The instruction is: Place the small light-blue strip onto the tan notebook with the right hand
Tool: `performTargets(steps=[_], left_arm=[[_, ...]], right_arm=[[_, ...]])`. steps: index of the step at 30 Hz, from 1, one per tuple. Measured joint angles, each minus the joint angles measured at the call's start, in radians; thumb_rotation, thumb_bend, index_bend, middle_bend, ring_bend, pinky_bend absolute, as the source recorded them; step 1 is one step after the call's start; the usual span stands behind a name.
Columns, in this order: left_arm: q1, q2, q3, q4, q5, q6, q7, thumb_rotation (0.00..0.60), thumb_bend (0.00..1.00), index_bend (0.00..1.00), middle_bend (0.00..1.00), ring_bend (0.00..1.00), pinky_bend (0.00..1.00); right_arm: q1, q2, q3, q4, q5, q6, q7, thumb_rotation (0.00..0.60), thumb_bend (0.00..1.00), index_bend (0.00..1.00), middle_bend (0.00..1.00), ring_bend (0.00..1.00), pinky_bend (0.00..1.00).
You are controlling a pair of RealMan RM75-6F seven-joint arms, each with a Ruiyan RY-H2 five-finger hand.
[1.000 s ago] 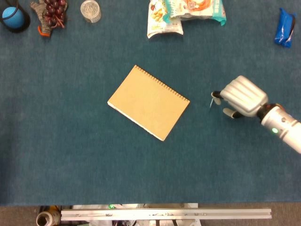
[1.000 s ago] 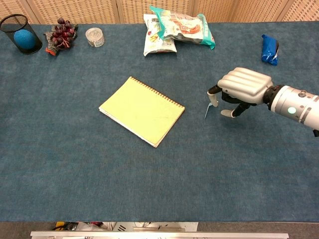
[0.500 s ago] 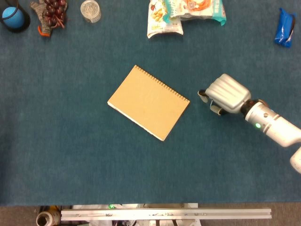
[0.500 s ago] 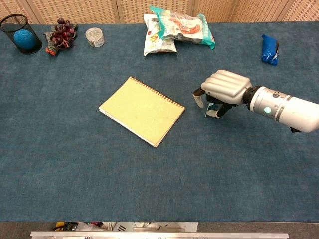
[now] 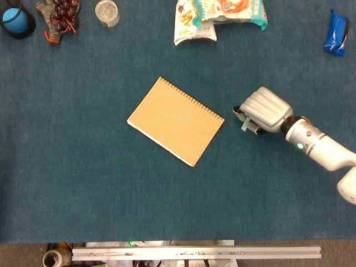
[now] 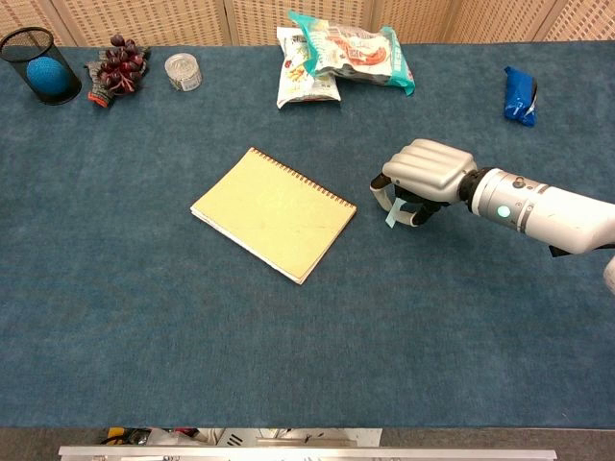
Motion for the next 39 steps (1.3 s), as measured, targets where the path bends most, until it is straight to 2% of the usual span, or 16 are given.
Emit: performTargets(steps=[5,13,23,28,39], left_arm=[[0.002,0.001,-0.001,-0.001,-0.003,0.0,0.0,0.6,0.31,0.11,0.2,0.26,0.17],[0.003,0.004,0.0,0.0,-0.005,-0.005,-0.001,0.6,0.31,0.11,0.2,0.26,0.17],[0.009,0.013,0.006,-0.006,0.003,0.0,-0.011,0.6,0.31,0.1,0.2,0.26,0.17],[0.013,0.022,0.011,-0.01,0.012,0.002,-0.032,0.6,0.31,0.1,0.2,0.26,0.17],[0.022,0.028,0.011,0.002,0.02,0.016,-0.062,0.6,0.31,0.09,0.2,0.26,0.17]], right_arm=[[0.006,-0.007,-0.004,0.007,0.01,-0.006,0.0,0.6,0.39,0.62,0.96,1.0,1.0],[0.005,0.007,-0.002,-0.02,0.036,-0.004,0.025,0.6,0.39,0.65,0.96,1.0,1.0],[0.023,0.036,0.061,-0.156,0.129,-0.043,0.22,0.6,0.39,0.66,0.97,1.0,1.0],[0.043,0.03,0.114,-0.208,0.248,-0.122,0.321,0.6,0.39,0.66,0.97,1.0,1.0],[0.132,-0.027,0.211,-0.253,0.575,-0.326,0.355,0.6,0.39,0.65,0.97,1.0,1.0]])
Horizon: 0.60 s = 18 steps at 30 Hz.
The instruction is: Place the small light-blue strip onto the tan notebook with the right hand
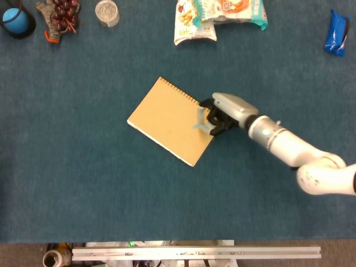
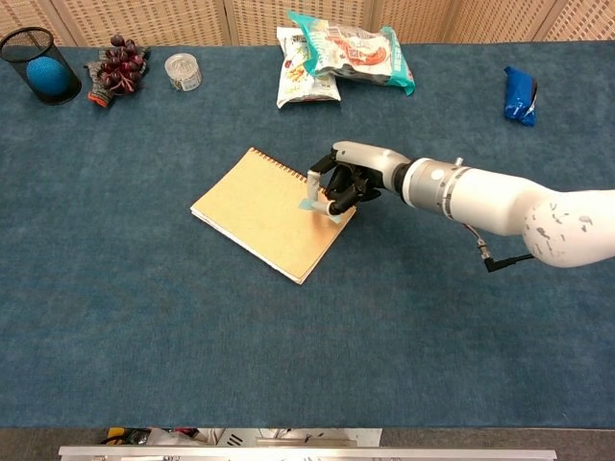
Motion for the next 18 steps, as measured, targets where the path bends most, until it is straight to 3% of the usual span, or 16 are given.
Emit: performTargets(steps=[9,18], left_arm=[[-0.001,0.001,0.002,0.013,0.004,-0.006,-0.018,0.6,0.31,0.07,0.2,0.26,0.17],[0.002,0.006,0.001,0.025,0.009,0.0,-0.034,0.6,0.31,0.07,0.2,0.26,0.17]], right_arm=[[0.08,-0.093,0.031,0.041,0.16,-0.021,-0.042,0.6,0.38,0.53,0.97,1.0,1.0],[0.115,-0.141,0.057,0.071,0.216,0.017,-0.09,0.6,0.21,0.38,0.97,1.0,1.0]])
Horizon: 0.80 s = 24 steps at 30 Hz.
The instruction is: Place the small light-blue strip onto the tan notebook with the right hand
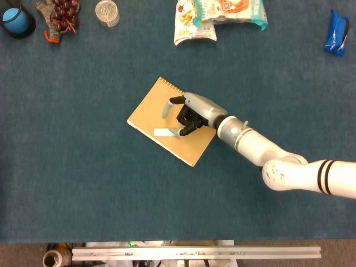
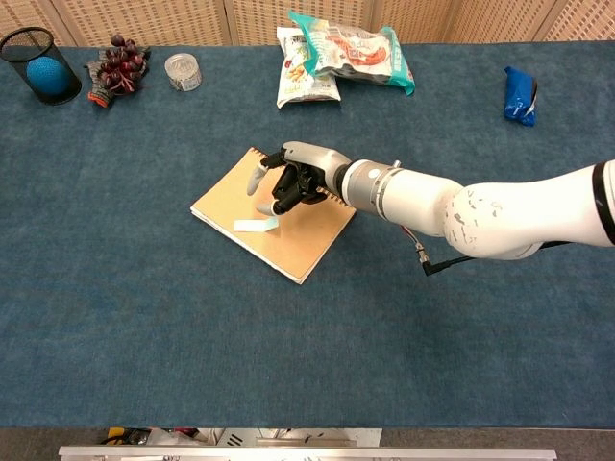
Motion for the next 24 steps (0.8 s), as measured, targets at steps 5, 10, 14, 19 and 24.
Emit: performTargets(steps=[5,10,14,19,24], left_arm=[[0.002,0.003,-0.001,0.002,0.0,0.003,-0.004,0.6,0.31,0.07,0.2,0.26,0.17],[0.002,0.006,0.0,0.007,0.002,0.003,-0.006,0.6,0.31,0.07,0.2,0.26,0.17],[0.001,0.005,-0.001,0.004,0.005,0.003,-0.001,0.6,0.31,0.07,0.2,0.26,0.17],[0.002,0.003,0.002,0.001,0.011,0.005,0.002,0.6,0.31,0.07,0.2,0.26,0.17],[0.005,0.003,0.001,0.002,0.002,0.004,0.003,0.6,0.31,0.07,0.2,0.26,0.17]], right_arm=[[-0.007,0.012,-0.003,-0.01,-0.042,0.043,-0.03,0.6,0.22,0.37,0.98,1.0,1.0],[-0.015,0.033,-0.051,-0.009,-0.202,0.138,-0.134,0.6,0.57,0.38,1.0,1.0,1.0],[-0.018,0.084,-0.103,-0.03,-0.322,0.176,-0.225,0.6,0.89,0.4,1.0,1.0,1.0],[-0.013,0.115,-0.146,-0.059,-0.361,0.168,-0.304,0.6,1.0,0.41,1.0,1.0,1.0],[-0.006,0.108,-0.169,-0.063,-0.373,0.154,-0.357,0.6,1.0,0.42,1.0,1.0,1.0]])
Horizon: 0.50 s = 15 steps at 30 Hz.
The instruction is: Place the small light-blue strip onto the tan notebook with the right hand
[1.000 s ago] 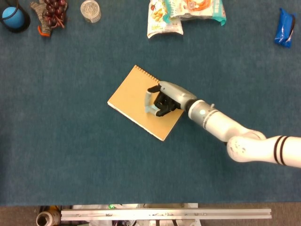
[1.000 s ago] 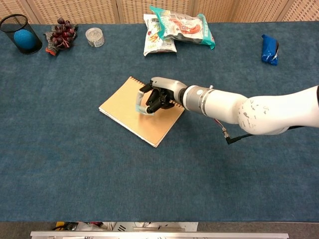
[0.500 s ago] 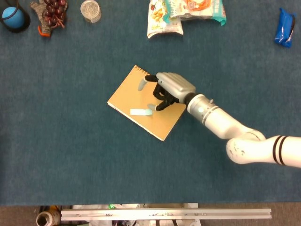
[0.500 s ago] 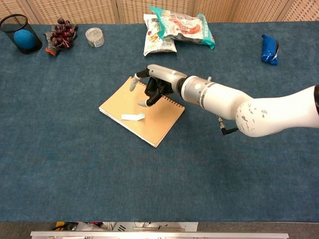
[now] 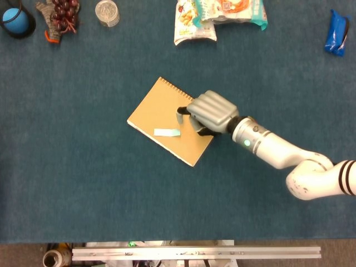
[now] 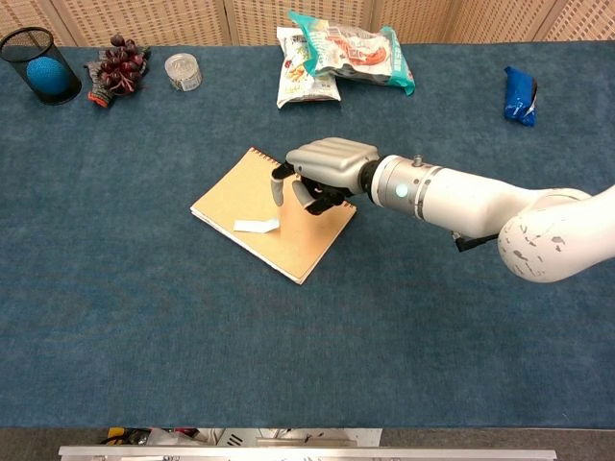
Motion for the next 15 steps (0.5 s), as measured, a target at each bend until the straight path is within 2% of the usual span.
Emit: performTargets(steps=[10,15], left_arm=[[0.003,-0.004,-0.002,0.012,-0.008,-0.003,-0.014,0.6,0.31,0.07,0.2,0.26,0.17],[0.004,-0.007,0.0,0.02,-0.007,-0.005,-0.02,0.6,0.31,0.07,0.2,0.26,0.17]], right_arm=[[0.006,-0.032,0.011,0.014,-0.017,0.007,-0.021,0.592,1.0,0.43,1.0,1.0,1.0],[0.006,-0.032,0.0,0.013,-0.014,-0.005,-0.045,0.591,1.0,0.43,1.0,1.0,1.0]])
